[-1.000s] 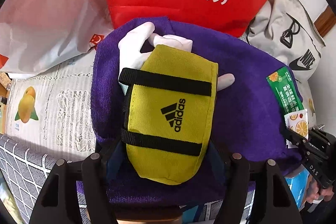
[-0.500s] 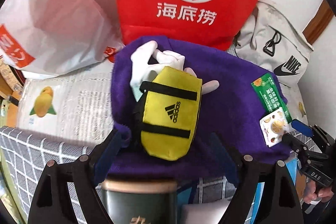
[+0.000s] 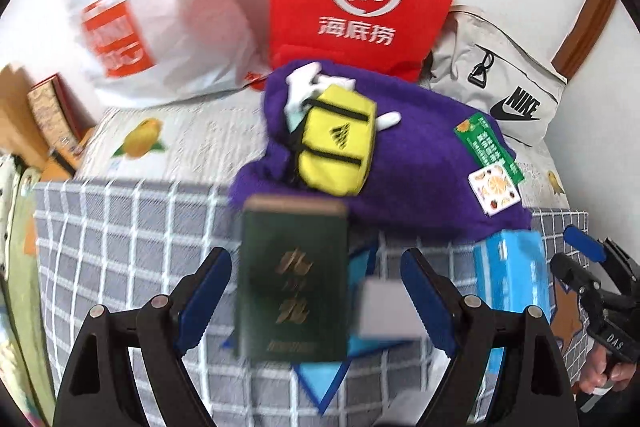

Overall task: Organize soft objects
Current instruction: 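Reach the right gripper to the white sponge block and grasp it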

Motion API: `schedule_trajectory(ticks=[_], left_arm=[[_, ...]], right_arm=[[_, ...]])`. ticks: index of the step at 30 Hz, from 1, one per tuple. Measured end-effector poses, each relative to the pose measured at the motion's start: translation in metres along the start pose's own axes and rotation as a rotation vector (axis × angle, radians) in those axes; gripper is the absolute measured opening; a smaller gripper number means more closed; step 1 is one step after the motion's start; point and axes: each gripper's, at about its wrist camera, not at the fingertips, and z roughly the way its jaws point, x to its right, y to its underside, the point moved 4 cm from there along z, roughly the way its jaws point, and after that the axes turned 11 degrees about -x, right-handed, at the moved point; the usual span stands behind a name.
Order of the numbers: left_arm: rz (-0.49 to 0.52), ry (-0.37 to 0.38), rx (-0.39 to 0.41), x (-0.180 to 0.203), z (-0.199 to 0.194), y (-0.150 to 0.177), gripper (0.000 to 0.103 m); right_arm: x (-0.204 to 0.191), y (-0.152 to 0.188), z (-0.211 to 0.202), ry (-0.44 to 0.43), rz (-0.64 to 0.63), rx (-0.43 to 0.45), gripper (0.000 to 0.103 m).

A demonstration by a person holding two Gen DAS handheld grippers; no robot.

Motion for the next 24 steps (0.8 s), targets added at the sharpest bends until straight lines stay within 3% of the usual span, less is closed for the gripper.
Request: schedule_trajectory(ticks=[7, 13, 20, 24], left_arm=[[-0.047, -0.032, -0.006, -0.035, -0.018, 0.049, 0.086], [-0.104, -0.058, 0.004, -0.067, -0.023, 0.078, 0.086], [-0.131, -0.053, -0.040, -0.081, -0.007, 0.086, 0.086], [-0.132, -0.037, -0.049, -0.083, 0.000, 0.080, 0.086]], right_arm=[[-0.057, 0.029, 0.026, -0.094, -0.072, -0.040, 0.062], [-0.083, 0.035, 0.052, -0.091, -0.146, -0.081, 0.062], [-0.090, 0.031, 0.082, -0.047, -0.210, -0.147, 0.064], [-0.091, 0.027, 0.095, -0.015, -0.254, -0.169, 0.073]])
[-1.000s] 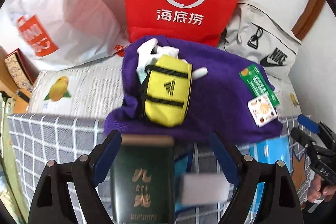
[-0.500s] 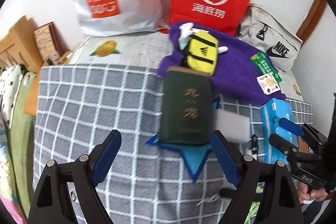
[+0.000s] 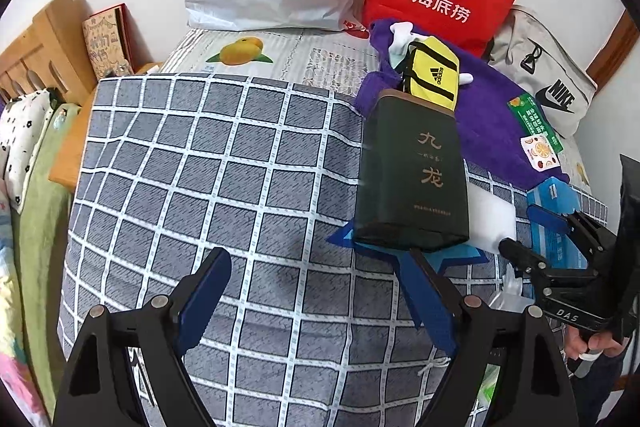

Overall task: Organize soft objects
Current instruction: 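Reach the right gripper to the white sponge block and grasp it, then lift the white sponge with the right gripper while the left gripper grasps the grey mesh cloth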

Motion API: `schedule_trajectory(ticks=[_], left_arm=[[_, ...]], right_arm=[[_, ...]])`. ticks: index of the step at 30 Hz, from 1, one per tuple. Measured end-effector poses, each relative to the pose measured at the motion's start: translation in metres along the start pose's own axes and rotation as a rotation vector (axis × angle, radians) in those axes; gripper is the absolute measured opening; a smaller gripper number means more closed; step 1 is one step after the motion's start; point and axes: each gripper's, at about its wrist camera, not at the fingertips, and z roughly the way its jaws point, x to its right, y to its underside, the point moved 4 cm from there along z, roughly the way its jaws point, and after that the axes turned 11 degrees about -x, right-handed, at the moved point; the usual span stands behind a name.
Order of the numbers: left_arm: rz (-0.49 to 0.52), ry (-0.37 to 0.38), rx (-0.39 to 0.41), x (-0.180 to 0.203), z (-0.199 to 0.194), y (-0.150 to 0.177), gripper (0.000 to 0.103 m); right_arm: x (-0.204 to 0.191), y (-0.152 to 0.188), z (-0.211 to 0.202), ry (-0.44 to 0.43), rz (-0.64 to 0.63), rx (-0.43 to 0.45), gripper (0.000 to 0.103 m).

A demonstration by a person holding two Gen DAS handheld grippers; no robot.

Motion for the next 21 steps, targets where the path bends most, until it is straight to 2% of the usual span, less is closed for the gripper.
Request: schedule_trajectory(ticks=[8, 11, 14, 16, 21], left_arm=[[0.014, 0.019, -0.012, 0.000, 0.010, -0.011, 0.086], [0.010, 0.020, -0.021, -0.003, 0.014, -0.010, 0.086], [0.002, 0.022, -0.027, -0.007, 0.016, -0.009, 0.086], [-0.002, 0.022, -0.027, -0.009, 0.015, -0.006, 0.086], [-0.007, 0.023, -0.022, -0.011, 0.009, 0.001, 0.086]], right_arm=[[-0.012, -0.018, 0.024, 0.013, -0.095, -0.064, 0.076], [-0.019, -0.024, 0.028, 0.004, -0.116, -0.073, 0.079], [-0.024, -0.025, 0.030, 0.033, -0.136, -0.071, 0.078], [-0.027, -0.024, 0.028, 0.017, -0.140, -0.060, 0.066], [-0.026, -0.016, 0.012, 0.019, -0.118, -0.024, 0.064]])
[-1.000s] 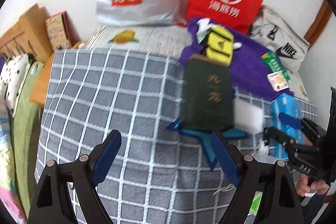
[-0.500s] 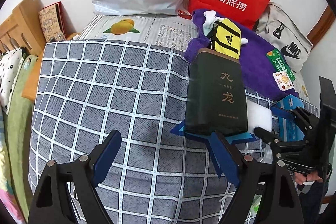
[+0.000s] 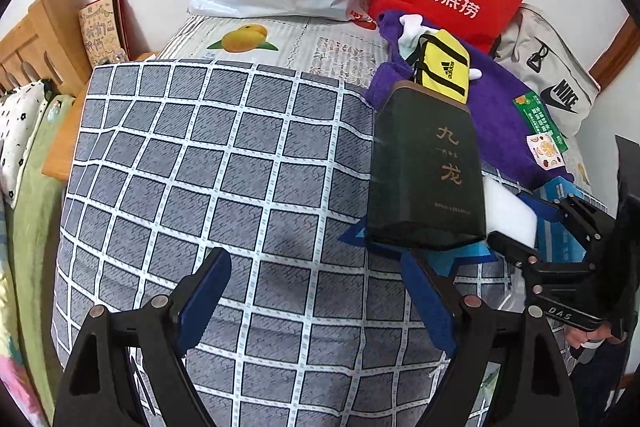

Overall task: Organize soft objects
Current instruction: 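Lift the white sponge with the right gripper while the left gripper grasps the grey mesh cloth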

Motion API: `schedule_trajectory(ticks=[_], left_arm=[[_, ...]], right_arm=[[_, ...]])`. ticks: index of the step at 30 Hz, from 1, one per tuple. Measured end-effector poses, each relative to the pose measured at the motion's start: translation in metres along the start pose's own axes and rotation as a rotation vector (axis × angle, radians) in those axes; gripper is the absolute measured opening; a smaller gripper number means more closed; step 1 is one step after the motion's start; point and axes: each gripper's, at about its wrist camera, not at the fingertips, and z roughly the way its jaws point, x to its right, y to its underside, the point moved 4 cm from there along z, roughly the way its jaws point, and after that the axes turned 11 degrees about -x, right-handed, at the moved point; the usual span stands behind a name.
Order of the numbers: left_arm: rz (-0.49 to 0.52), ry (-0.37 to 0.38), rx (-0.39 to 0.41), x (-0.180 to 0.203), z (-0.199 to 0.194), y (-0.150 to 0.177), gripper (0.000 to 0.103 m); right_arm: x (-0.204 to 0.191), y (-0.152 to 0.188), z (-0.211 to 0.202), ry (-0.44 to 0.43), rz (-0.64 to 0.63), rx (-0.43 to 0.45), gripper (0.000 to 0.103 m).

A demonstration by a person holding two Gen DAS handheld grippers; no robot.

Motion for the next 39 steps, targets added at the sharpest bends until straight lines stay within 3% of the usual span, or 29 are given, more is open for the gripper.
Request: schedule_trajectory(ticks=[10, 19, 26, 30, 31, 34, 39], left_arm=[[0.094, 0.057, 0.015, 0.038, -0.008, 0.029, 0.086], [0.287, 0.150, -0.028, 0.118, 0.014, 0.061, 0.086], [0.373, 0.217, -0.086, 0.165, 0.043, 0.076, 0.086], [0.385, 0.185, -0.094, 0.177, 0.056, 0.077, 0.084], [0.375, 0.179, -0.082, 0.178, 0.057, 0.075, 0.081], [0.375, 0.178, -0.074, 0.177, 0.059, 0.073, 0.055], [0.405, 0.163, -0.031, 0.173, 0.048, 0.071, 0.027]], right_arm=[[0.026, 0.038, -0.065, 0.041, 0.177, 0.121, 0.063], [0.064, 0.105, -0.127, 0.102, 0.376, 0.234, 0.064], [0.079, 0.146, -0.133, 0.102, 0.457, 0.242, 0.064], [0.083, 0.158, -0.128, 0.090, 0.479, 0.234, 0.064], [0.084, 0.160, -0.126, 0.087, 0.483, 0.232, 0.063], [0.086, 0.162, -0.122, 0.079, 0.486, 0.224, 0.064], [0.090, 0.158, -0.121, 0.067, 0.488, 0.237, 0.063]])
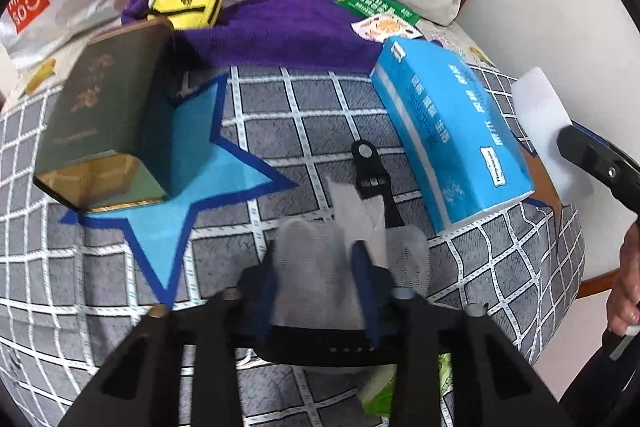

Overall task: Organize soft objects
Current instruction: 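Lift the white sponge with the right gripper while the left gripper grasps the grey mesh cloth, then carry the white sponge and grey mesh cloth over the purple towel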

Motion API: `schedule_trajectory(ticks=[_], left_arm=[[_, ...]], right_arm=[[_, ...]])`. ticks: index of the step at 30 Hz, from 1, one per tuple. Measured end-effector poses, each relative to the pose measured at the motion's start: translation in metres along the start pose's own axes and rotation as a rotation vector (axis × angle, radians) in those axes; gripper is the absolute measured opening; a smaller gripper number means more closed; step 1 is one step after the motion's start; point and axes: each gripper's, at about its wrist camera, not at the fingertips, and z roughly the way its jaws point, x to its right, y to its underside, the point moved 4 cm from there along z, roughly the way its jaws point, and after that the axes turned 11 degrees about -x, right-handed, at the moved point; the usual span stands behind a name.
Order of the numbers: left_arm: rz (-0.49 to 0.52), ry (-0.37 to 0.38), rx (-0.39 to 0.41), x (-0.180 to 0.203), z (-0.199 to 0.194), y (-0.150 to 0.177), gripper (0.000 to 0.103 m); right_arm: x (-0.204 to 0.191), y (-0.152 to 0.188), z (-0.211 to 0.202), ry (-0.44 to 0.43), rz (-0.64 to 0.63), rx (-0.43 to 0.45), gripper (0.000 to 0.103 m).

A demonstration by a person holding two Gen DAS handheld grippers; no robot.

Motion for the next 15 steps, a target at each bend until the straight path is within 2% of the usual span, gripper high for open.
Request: schedule_trajectory(ticks=[1, 5, 15], left_arm=[[0.002, 0.009, 0.008, -0.001, -0.004, -0.001, 0.022], [0.000, 0.021, 0.047, -0.007, -0.020, -0.001, 0.014], [-0.050, 0.004, 0.160, -0.031, -0.068, -0.016, 0.011]], right_arm=[[-0.001, -0.001, 0.000, -0.002, 0.000, 0.001, 0.063], [-0.003, -0.006, 0.003, -0.010, -0.005, -0.001, 0.063], [-0.013, -0.019, -0.005, -0.016, -0.026, 0.016, 0.063]])
